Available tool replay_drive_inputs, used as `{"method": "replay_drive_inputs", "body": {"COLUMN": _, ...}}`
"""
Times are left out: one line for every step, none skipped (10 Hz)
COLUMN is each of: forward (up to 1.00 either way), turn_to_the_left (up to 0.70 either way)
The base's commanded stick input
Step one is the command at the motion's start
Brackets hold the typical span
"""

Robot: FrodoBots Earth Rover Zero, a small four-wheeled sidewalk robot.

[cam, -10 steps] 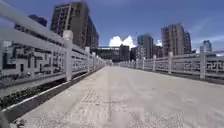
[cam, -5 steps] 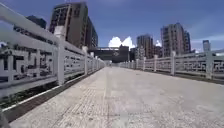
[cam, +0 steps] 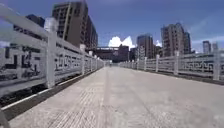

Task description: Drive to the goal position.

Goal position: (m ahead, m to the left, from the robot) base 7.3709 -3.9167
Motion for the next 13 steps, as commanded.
{"method": "replay_drive_inputs", "body": {"forward": 0.7, "turn_to_the_left": 0.0}}
{"method": "replay_drive_inputs", "body": {"forward": 0.7, "turn_to_the_left": 0.0}}
{"method": "replay_drive_inputs", "body": {"forward": 0.7, "turn_to_the_left": 0.0}}
{"method": "replay_drive_inputs", "body": {"forward": 0.7, "turn_to_the_left": 0.0}}
{"method": "replay_drive_inputs", "body": {"forward": 0.7, "turn_to_the_left": 0.0}}
{"method": "replay_drive_inputs", "body": {"forward": 0.7, "turn_to_the_left": 0.0}}
{"method": "replay_drive_inputs", "body": {"forward": 0.7, "turn_to_the_left": 0.0}}
{"method": "replay_drive_inputs", "body": {"forward": 0.7, "turn_to_the_left": 0.0}}
{"method": "replay_drive_inputs", "body": {"forward": 0.7, "turn_to_the_left": 0.0}}
{"method": "replay_drive_inputs", "body": {"forward": 0.7, "turn_to_the_left": 0.0}}
{"method": "replay_drive_inputs", "body": {"forward": 0.7, "turn_to_the_left": 0.0}}
{"method": "replay_drive_inputs", "body": {"forward": 0.7, "turn_to_the_left": 0.0}}
{"method": "replay_drive_inputs", "body": {"forward": 0.7, "turn_to_the_left": 0.0}}
